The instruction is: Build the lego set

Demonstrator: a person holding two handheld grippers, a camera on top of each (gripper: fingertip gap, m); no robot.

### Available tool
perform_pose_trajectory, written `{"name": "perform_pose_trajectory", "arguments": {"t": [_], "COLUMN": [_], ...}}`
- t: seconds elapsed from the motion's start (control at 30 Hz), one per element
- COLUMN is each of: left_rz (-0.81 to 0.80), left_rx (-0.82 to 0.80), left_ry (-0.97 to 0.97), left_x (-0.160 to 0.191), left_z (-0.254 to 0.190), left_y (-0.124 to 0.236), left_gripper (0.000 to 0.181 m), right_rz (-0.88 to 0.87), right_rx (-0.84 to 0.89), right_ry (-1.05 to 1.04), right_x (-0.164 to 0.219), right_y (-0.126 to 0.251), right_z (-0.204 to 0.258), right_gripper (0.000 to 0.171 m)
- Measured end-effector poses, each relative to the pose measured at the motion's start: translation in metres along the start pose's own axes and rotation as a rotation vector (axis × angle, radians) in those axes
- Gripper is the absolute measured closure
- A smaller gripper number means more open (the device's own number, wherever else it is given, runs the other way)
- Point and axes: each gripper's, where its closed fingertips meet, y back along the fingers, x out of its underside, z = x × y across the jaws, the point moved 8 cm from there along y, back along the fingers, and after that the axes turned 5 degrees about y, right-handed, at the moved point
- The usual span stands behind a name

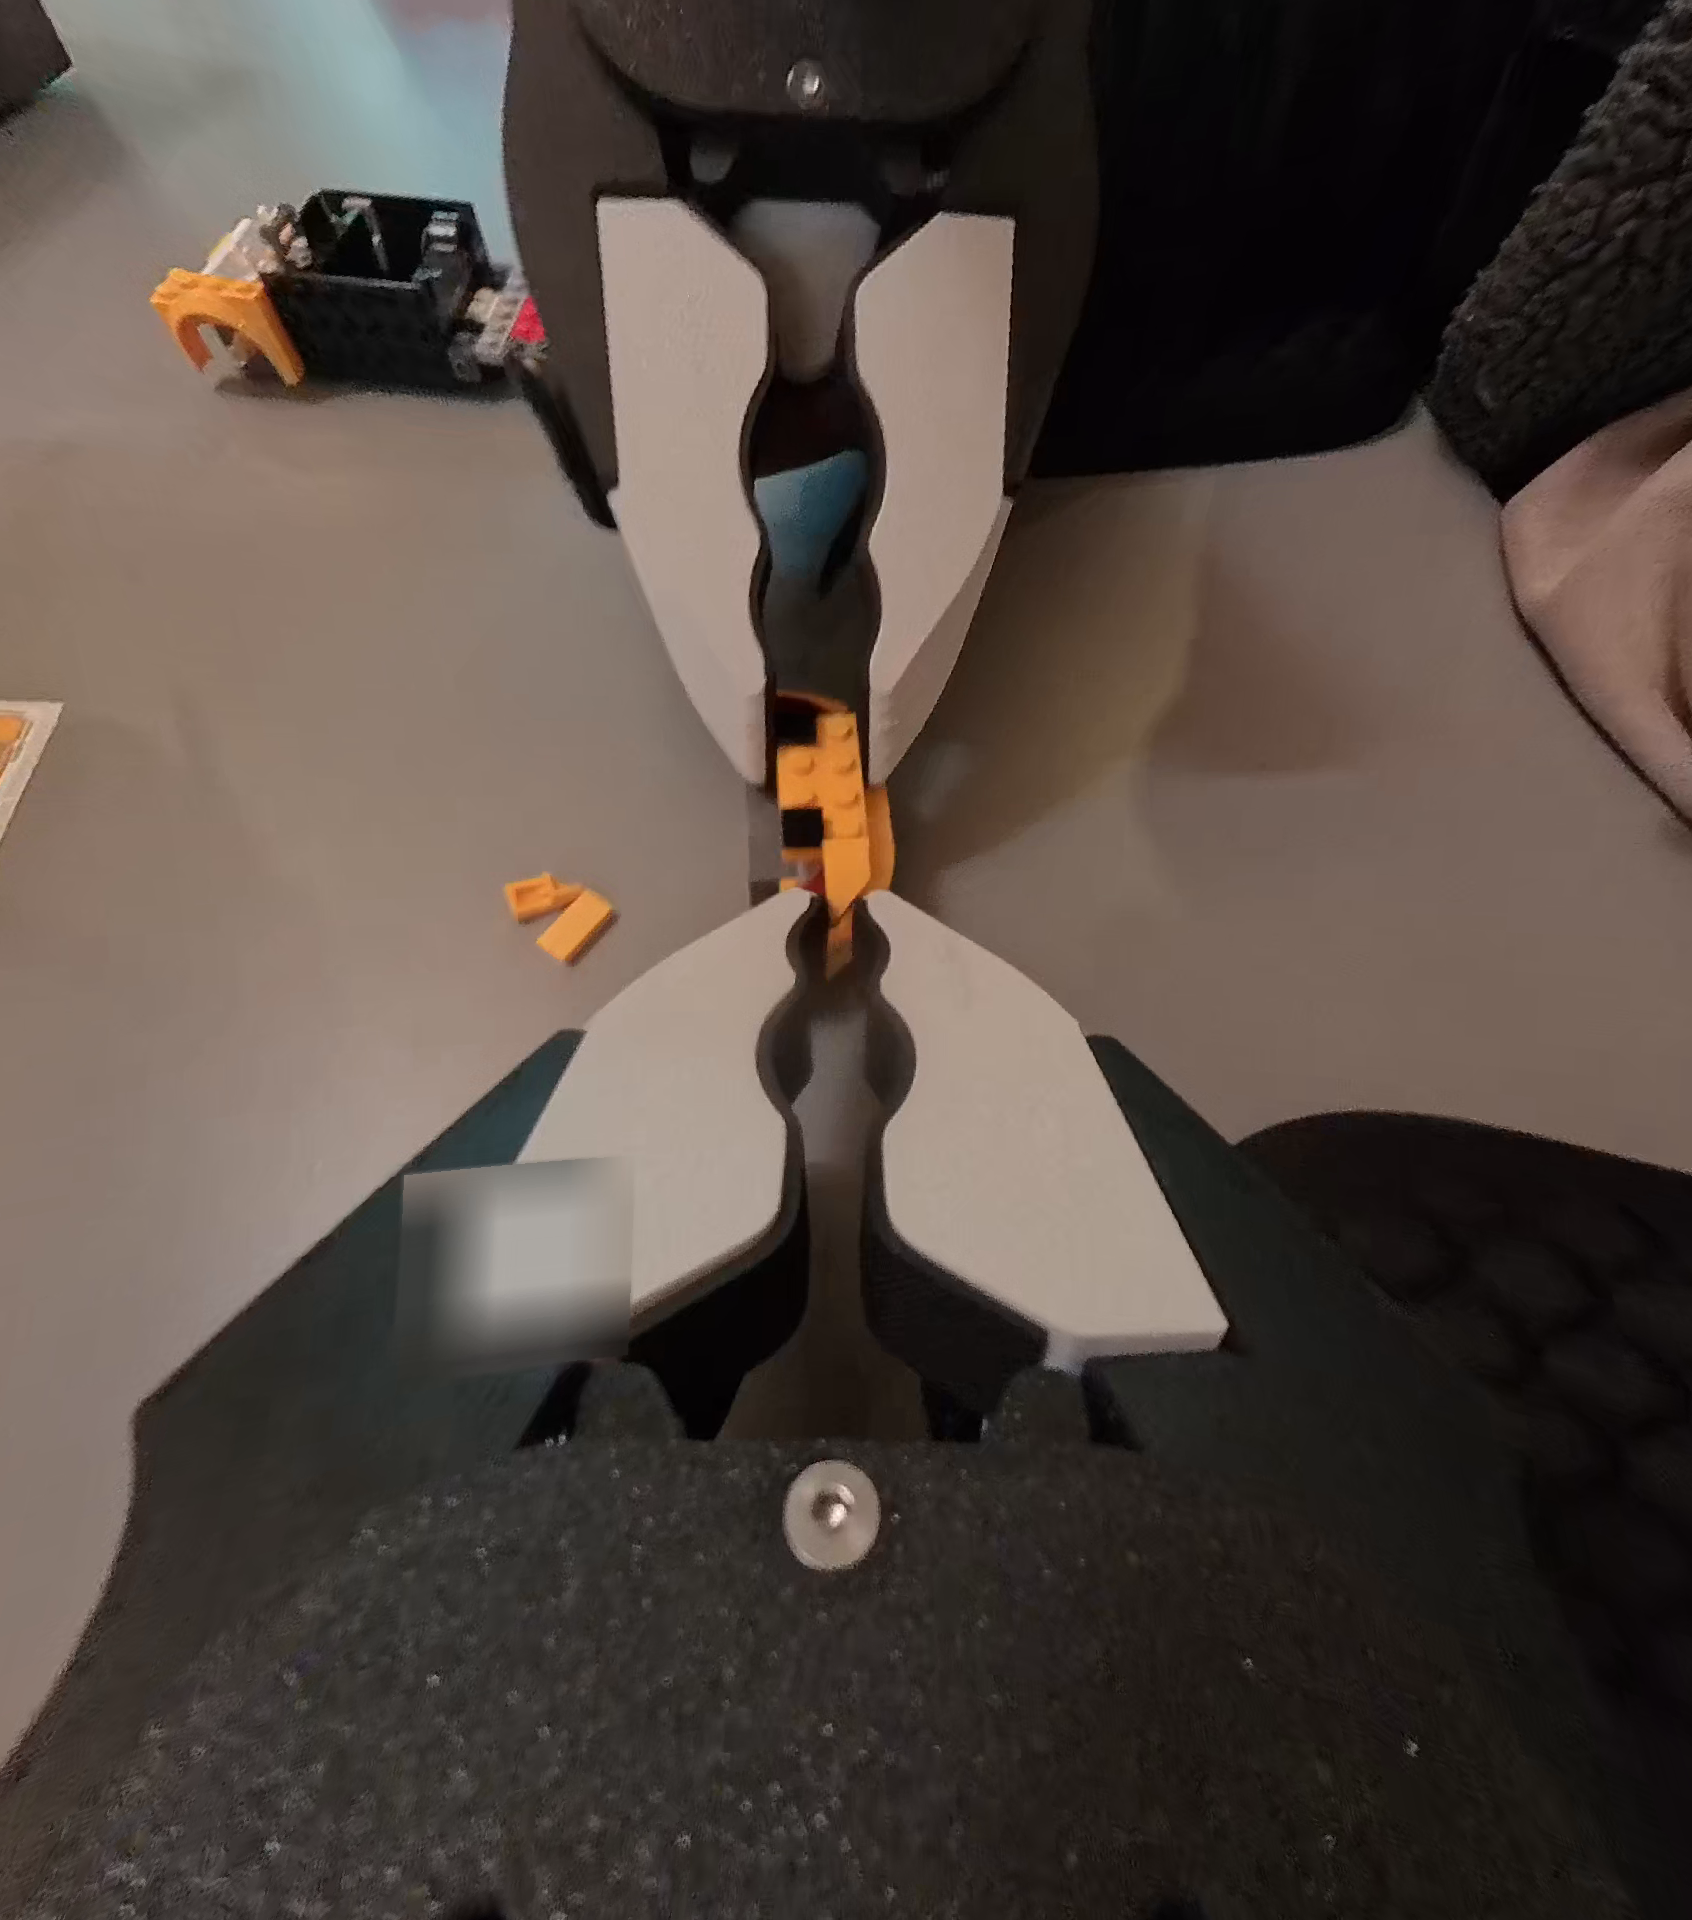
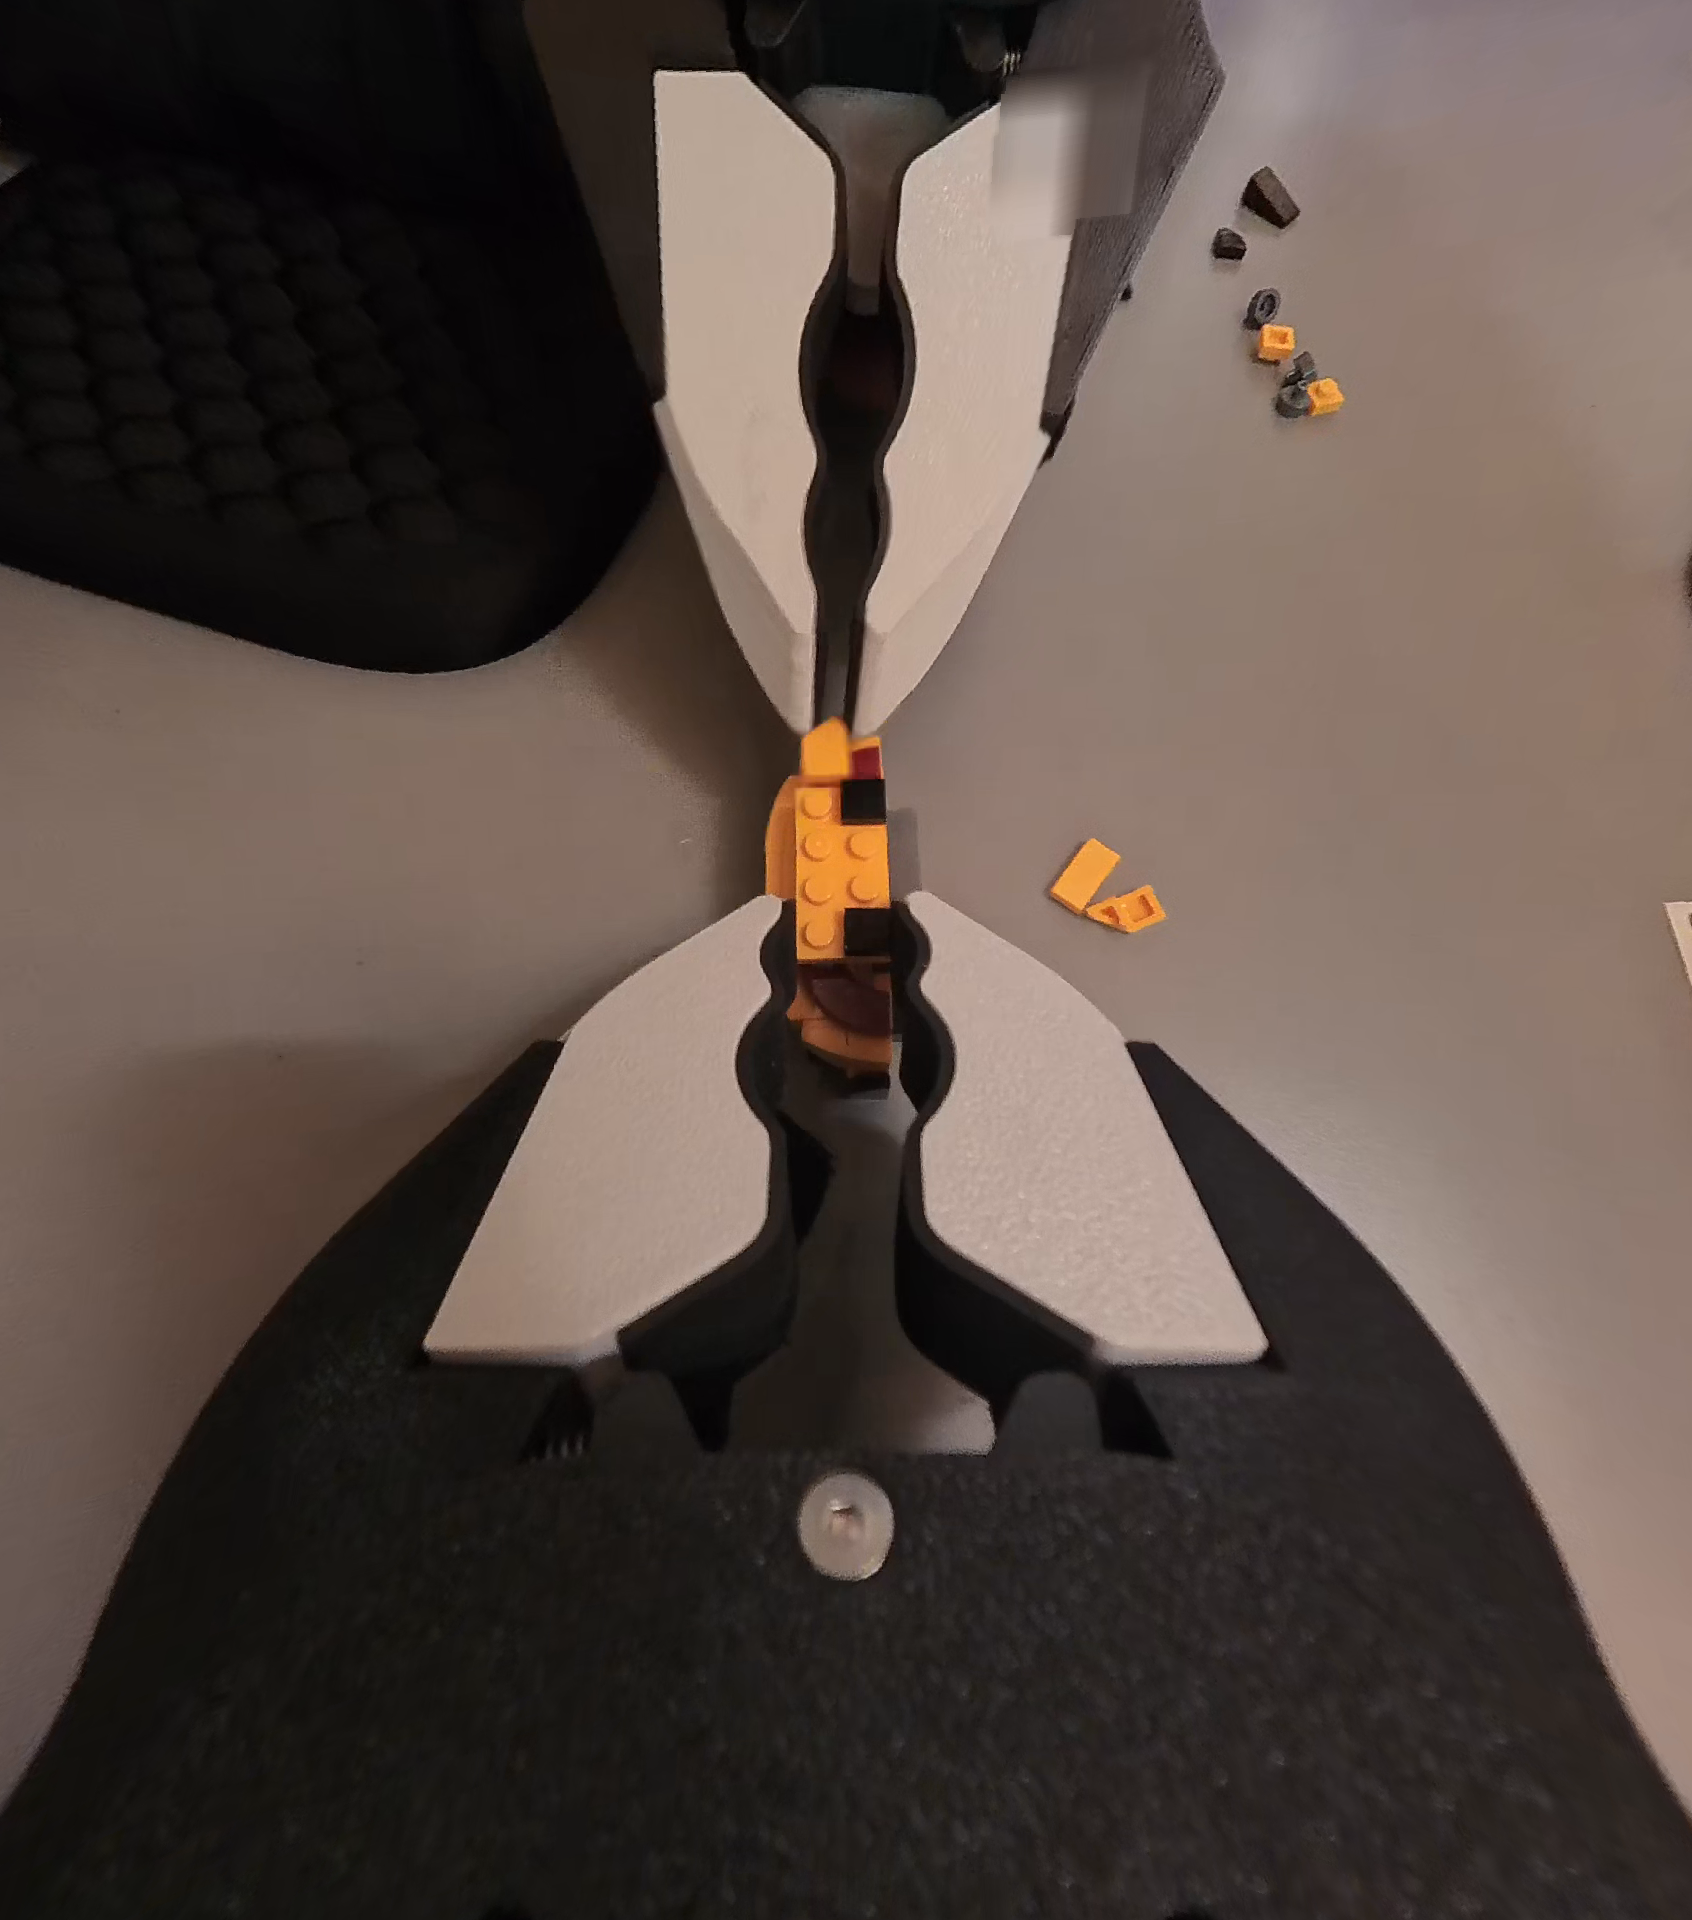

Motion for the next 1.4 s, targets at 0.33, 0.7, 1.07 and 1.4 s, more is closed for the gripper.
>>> {"name": "perform_pose_trajectory", "arguments": {"t": [0.33,0.7,1.07,1.4], "left_rz": [0.15,0.075,0.256,0.357], "left_rx": [-0.093,-0.161,0.002,0.044], "left_ry": [-0.015,0.01,-0.033,-0.061], "left_x": [0.017,0.013,-0.008,-0.013], "left_z": [0.01,0.019,0.06,0.057], "left_y": [0.001,0.008,-0.026,-0.03], "left_gripper": [0.171,0.17,0.164,0.173], "right_rz": [0.0,-0.085,-0.122,-0.119], "right_rx": [-0.001,-0.007,0.045,0.038], "right_ry": [-0.002,-0.039,-0.108,-0.124], "right_x": [0.0,-0.006,0.001,0.004], "right_y": [0.0,0.012,0.027,0.025], "right_z": [0.0,-0.005,-0.023,-0.024], "right_gripper": [0.154,0.151,0.151,0.151]}}
